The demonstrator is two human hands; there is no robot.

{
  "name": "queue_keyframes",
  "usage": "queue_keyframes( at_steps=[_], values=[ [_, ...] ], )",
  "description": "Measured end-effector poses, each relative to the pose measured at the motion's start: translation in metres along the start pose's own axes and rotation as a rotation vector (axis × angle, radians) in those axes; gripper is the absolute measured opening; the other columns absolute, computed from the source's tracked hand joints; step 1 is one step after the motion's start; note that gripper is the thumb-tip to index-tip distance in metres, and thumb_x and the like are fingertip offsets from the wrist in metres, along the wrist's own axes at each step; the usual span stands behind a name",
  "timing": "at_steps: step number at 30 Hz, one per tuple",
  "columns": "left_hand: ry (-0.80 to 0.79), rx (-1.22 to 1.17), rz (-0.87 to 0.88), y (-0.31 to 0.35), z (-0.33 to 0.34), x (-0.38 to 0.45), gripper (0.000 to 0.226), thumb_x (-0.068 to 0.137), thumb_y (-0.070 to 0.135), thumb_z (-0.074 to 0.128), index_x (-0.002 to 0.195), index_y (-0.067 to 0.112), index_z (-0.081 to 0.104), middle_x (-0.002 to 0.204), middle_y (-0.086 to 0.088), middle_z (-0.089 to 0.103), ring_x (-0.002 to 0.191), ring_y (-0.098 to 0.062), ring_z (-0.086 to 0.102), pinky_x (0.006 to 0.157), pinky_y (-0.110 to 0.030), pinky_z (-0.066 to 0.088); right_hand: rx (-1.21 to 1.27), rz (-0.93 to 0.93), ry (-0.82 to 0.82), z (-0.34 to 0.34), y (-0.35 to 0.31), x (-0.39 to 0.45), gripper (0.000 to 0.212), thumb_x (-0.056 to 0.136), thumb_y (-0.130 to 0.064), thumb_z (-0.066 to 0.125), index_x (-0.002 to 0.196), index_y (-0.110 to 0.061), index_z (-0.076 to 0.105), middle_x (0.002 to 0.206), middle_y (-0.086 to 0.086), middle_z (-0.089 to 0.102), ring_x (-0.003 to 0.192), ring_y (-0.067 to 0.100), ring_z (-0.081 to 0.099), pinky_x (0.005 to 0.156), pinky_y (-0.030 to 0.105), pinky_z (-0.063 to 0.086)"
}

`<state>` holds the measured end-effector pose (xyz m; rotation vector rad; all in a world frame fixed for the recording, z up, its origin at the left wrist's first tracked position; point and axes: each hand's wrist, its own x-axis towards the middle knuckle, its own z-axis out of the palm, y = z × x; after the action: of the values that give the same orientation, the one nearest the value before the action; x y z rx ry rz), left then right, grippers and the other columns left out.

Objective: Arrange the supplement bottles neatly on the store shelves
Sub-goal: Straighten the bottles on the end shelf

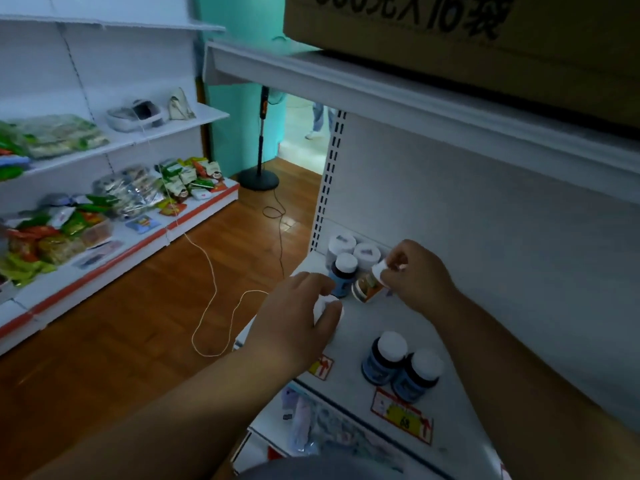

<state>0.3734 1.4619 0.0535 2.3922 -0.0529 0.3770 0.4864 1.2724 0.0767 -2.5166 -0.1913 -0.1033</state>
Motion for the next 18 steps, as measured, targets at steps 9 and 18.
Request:
queue_keyframes(
  at_steps=[9, 18],
  values=[
    [-0.384, -0.511, -0.12, 0.006, -0.046, 0.004, 0.047, 0.083, 0.067, 0.036, 0.112, 0.034, 0.053, 0.102, 0.015, 0.061, 0.092, -0.005, 0.061, 0.081, -0.035, 0.055, 0.958, 0.232, 0.115, -0.013, -0.079, -0.086, 0.022, 0.091, -0.002, 0.04, 0.088, -0.011, 0.059, 0.095, 0.014, 0.064, 0.08, 0.025, 0.061, 0.065, 0.035, 0.053],
    [-0.766, -0.789, -0.12, 0.02, -0.017, -0.048, 0.067, 0.074, 0.086, 0.032, 0.097, 0.032, 0.064, 0.087, -0.001, 0.073, 0.09, -0.023, 0.068, 0.092, -0.051, 0.049, 0.909, 0.33, 0.574, -0.009, -0.096, -0.191, 0.016, 0.096, -0.015, 0.045, 0.094, -0.009, 0.06, 0.098, 0.018, 0.068, 0.076, 0.026, 0.063, 0.066, 0.037, 0.055]
  ],
)
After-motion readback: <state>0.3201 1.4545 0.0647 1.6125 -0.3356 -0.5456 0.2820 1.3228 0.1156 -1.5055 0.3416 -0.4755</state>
